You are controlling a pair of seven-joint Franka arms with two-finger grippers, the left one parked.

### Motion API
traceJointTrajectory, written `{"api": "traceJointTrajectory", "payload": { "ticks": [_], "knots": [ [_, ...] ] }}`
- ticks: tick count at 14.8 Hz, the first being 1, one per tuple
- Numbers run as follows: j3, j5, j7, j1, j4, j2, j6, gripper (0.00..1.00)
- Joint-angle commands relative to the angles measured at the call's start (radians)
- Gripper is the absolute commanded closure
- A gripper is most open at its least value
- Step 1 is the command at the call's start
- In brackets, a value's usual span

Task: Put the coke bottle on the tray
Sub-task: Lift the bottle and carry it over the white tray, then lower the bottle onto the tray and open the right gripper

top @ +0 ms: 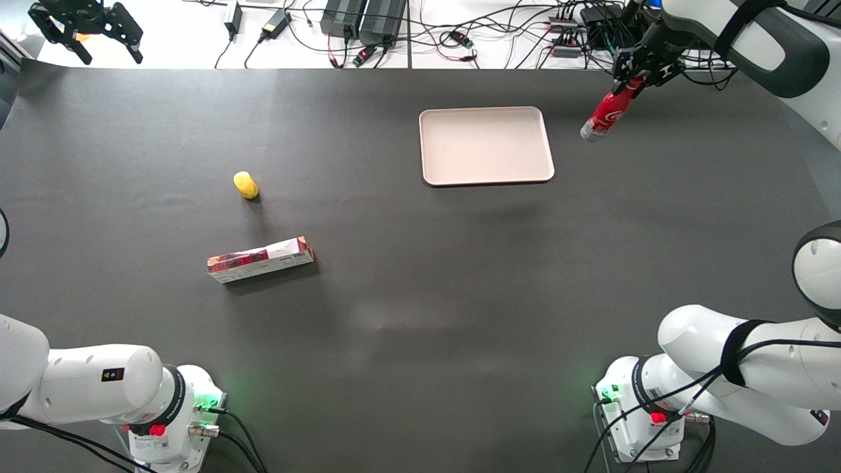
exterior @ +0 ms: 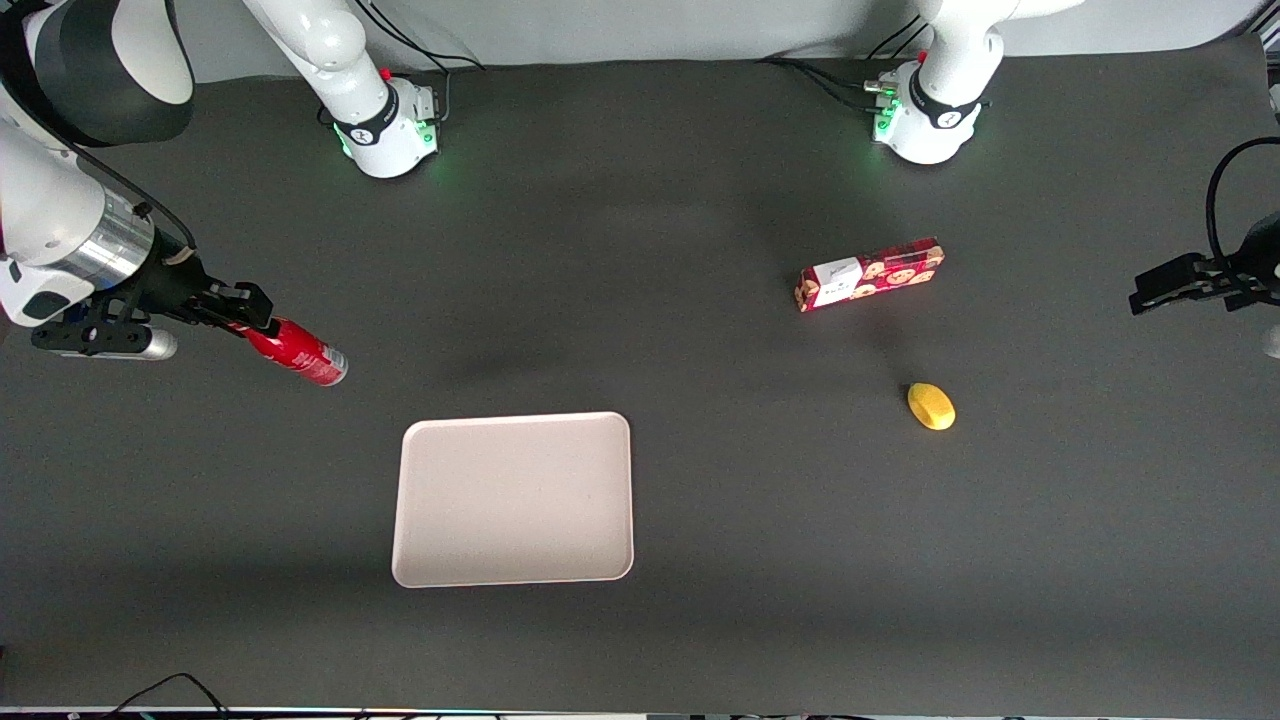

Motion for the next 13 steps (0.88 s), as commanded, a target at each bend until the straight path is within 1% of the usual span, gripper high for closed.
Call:
{"api": "traceJointTrajectory", "payload": {
  "ticks": [1, 2, 3, 4, 5, 6, 9, 11, 12, 13],
  "knots": [
    [-0.188, -0.006, 0.117, 0.268, 0.028, 0.079, 0.061, 1.00],
    [-0.303, -0.009, 0.129, 0.410, 0.026, 0.105, 0.092, 1.00],
    [-0.450, -0.018, 0.163, 0.560, 0.028, 0.138, 0.131, 1.00],
    [-0.594, -0.043, 0.172, 0.726, 0.029, 0.172, 0.179, 1.00],
    [-0.723, -0.055, 0.189, 0.860, 0.031, 0.207, 0.222, 1.00],
    [-0.803, -0.058, 0.204, 0.939, 0.034, 0.255, 0.275, 1.00],
    [-0.824, -0.060, 0.204, 0.973, 0.055, 0.400, 0.437, 1.00],
    [-0.829, -0.063, 0.204, 0.976, 0.124, 0.514, 0.469, 1.00],
    [-0.841, -0.081, 0.203, 0.978, 0.149, 0.543, 0.480, 1.00],
    [-0.844, -0.113, 0.203, 0.976, 0.160, 0.559, 0.482, 1.00]
  ]
}}
